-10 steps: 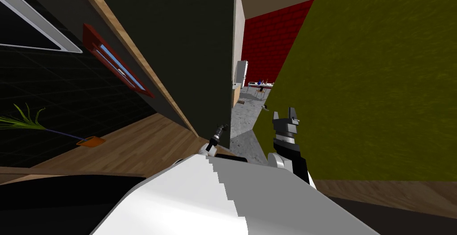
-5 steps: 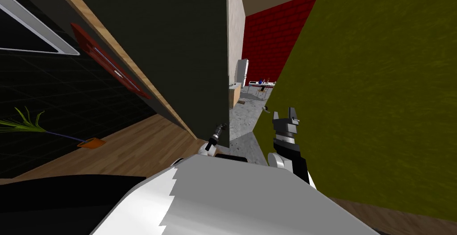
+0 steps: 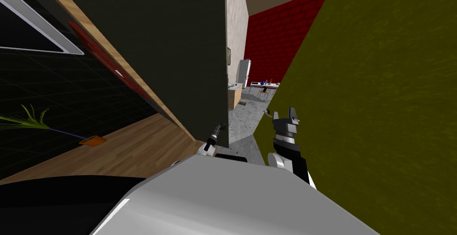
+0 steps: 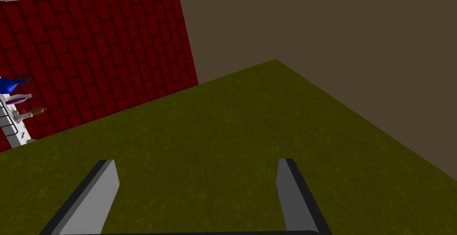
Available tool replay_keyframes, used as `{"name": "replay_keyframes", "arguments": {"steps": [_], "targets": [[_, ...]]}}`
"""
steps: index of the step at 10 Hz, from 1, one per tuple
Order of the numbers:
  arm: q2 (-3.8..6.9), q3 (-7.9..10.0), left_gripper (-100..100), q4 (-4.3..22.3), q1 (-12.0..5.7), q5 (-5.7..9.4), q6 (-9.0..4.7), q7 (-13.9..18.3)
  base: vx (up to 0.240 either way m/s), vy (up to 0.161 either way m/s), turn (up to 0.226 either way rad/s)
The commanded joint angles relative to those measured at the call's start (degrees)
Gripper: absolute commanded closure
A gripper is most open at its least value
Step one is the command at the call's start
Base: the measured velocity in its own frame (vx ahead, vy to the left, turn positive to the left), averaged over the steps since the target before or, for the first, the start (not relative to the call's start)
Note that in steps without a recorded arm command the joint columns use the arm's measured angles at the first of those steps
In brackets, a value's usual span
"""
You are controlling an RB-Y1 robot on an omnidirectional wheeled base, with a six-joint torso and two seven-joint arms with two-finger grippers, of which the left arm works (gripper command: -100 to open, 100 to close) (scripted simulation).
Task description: Push the door open
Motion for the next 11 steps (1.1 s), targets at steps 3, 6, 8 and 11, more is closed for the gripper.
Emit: {"name": "replay_keyframes", "arguments": {"steps": [3,6,8,11], "targets": [[0.65,2.88,100,1.8,-1.78,1.37,-0.6,-1.4,0.128,-0.084,0.056],[0.47,4.54,100,2.0,-1.9,2.15,-0.53,-2.5,0.132,-0.074,0.06],[0.24,5.78,100,2.1,-2.0,2.74,-0.48,-3.2,0.171,-0.106,0.123],[-0.48,8.14,100,2.3,-2.18,3.86,-0.38,-4.7,0.169,-0.115,0.09]]}}
